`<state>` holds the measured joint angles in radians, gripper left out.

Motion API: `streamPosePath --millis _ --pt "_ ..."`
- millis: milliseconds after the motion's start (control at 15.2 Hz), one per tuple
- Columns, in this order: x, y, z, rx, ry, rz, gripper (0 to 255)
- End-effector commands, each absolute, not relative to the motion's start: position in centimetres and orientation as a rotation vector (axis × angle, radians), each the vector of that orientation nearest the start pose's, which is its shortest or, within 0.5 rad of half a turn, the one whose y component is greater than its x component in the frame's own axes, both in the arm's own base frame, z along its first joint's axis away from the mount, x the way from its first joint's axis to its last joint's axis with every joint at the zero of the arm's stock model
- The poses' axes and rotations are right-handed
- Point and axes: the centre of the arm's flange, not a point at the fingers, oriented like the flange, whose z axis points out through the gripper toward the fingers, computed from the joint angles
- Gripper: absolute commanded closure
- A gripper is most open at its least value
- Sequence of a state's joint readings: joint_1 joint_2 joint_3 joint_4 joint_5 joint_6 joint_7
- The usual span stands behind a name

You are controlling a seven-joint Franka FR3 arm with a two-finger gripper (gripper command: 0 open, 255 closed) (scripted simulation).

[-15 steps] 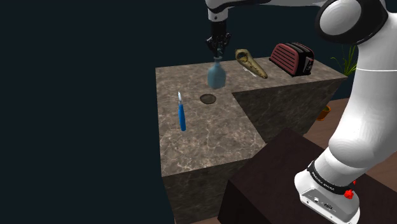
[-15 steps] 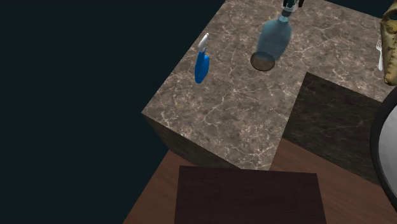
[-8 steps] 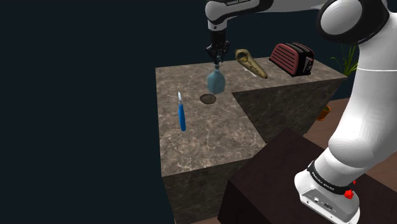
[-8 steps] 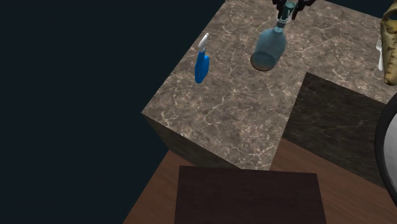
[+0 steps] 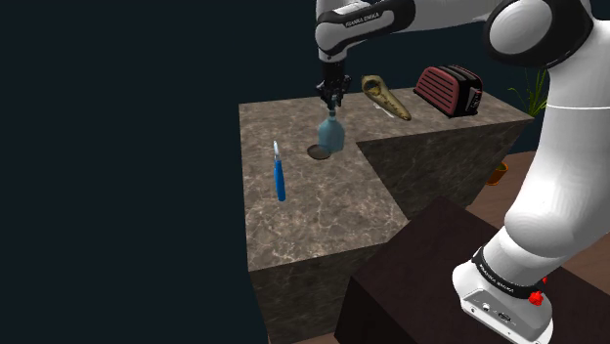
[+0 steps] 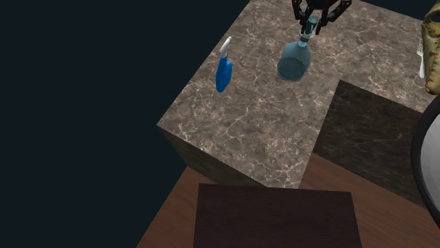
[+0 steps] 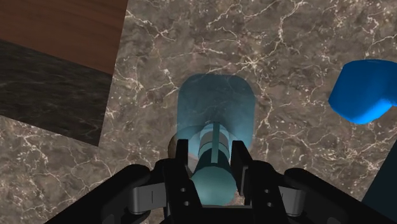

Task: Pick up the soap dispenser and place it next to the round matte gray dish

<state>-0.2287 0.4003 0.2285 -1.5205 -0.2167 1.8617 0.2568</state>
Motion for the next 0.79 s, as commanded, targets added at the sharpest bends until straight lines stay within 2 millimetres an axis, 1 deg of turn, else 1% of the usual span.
streamPosePath --millis 0,726 --pt "66.9 -3.8 42.2 -3.246 0.334 0.051 255" --pt "66.9 -3.8 36.3 -3.246 0.334 0.051 255"
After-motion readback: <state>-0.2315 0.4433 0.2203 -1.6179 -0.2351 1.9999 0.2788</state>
